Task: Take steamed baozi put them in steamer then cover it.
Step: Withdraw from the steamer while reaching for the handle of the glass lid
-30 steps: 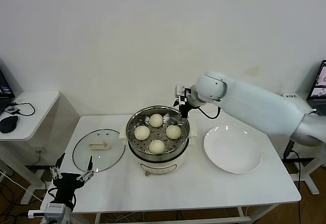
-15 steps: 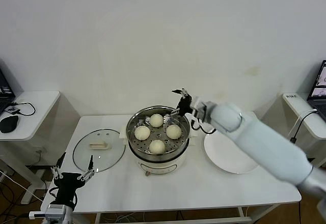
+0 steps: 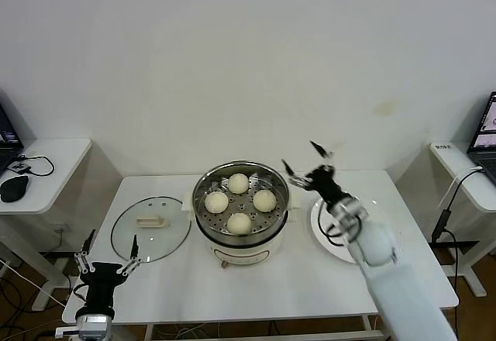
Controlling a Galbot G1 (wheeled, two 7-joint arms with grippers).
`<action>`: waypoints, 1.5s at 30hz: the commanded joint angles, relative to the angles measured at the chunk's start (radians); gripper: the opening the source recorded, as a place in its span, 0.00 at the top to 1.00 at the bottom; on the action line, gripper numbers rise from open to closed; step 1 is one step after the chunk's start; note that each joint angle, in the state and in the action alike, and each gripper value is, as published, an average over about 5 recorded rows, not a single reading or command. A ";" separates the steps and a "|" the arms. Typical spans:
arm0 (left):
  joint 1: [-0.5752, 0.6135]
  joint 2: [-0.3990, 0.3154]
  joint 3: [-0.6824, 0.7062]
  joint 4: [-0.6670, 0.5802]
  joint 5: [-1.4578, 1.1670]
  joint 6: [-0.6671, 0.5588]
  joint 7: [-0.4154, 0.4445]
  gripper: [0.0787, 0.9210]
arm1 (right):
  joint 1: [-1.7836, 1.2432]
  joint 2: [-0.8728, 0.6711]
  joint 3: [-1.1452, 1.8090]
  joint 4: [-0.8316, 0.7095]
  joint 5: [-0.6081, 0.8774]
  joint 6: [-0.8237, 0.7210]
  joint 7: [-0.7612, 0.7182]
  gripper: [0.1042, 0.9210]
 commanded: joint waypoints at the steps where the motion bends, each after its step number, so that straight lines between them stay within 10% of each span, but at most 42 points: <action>1: -0.054 0.073 -0.045 0.158 0.587 -0.056 -0.012 0.12 | -0.451 0.199 0.467 0.109 -0.012 0.070 -0.051 0.12; 14: -0.388 0.221 0.129 0.553 0.870 -0.039 0.006 0.12 | -0.624 0.303 0.523 0.255 -0.008 0.024 -0.025 0.12; 45: -0.704 0.236 0.289 0.883 0.909 -0.040 0.023 0.12 | -0.652 0.346 0.531 0.236 -0.014 0.042 -0.015 0.12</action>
